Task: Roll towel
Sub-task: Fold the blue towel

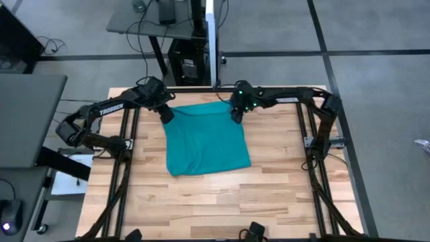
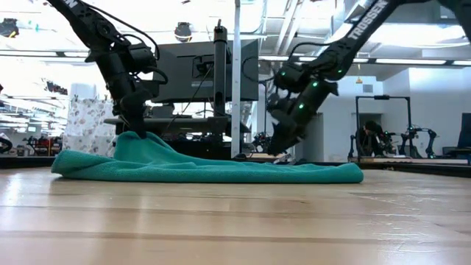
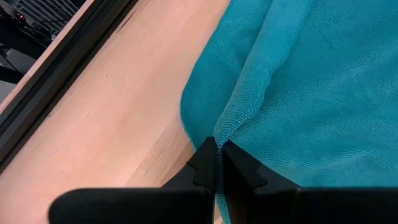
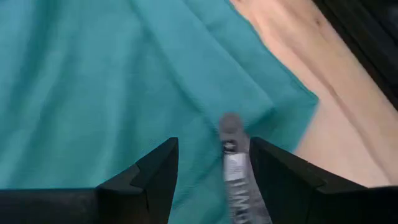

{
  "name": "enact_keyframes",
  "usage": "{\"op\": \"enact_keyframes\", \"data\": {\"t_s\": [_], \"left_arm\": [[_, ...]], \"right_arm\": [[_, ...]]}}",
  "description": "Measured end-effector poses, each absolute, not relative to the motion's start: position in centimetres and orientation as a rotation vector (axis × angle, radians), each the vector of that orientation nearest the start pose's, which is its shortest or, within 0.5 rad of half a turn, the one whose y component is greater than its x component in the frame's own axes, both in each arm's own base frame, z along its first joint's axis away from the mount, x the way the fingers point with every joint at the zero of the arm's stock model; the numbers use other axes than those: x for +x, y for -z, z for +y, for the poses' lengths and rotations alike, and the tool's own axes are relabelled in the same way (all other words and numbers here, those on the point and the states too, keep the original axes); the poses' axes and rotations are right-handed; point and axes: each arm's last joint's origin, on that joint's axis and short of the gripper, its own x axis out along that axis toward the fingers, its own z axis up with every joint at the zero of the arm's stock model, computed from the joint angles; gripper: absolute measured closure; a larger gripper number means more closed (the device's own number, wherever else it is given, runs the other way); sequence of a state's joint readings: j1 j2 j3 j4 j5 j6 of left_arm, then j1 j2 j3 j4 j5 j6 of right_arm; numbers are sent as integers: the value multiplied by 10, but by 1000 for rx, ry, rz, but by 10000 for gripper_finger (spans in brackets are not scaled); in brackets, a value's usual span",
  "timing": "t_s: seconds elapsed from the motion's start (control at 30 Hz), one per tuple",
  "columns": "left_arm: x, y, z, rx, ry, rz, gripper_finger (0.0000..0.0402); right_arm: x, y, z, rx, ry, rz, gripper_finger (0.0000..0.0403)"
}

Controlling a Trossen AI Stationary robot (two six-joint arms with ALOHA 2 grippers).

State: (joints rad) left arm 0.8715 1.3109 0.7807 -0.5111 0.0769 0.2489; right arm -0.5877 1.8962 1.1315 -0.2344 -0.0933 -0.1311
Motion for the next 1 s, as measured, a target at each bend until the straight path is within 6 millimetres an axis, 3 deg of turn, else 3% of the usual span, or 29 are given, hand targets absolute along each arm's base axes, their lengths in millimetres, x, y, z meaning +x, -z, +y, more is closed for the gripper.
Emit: {"op": "enact_keyframes", "data": {"t_s": [0.13,0.27,0.47,0.67,0.8,1.0], "left_arm": [[158,-203,184,-268,-591,1024,402],[158,-203,184,-267,-592,1022,402],[158,-203,184,-269,-592,1022,402],[158,-203,184,-267,-592,1022,402],[158,-203,184,-267,-592,1022,402],[158,-203,184,-266,-591,1022,402]], "right_arm": [[318,-140,-216,202,348,1117,225],[321,-144,-222,177,324,1150,251],[326,-167,-229,148,339,1091,315],[316,-172,-239,182,351,1137,395],[312,-169,-234,233,285,1180,372],[313,-168,-228,197,222,1211,286]]}}
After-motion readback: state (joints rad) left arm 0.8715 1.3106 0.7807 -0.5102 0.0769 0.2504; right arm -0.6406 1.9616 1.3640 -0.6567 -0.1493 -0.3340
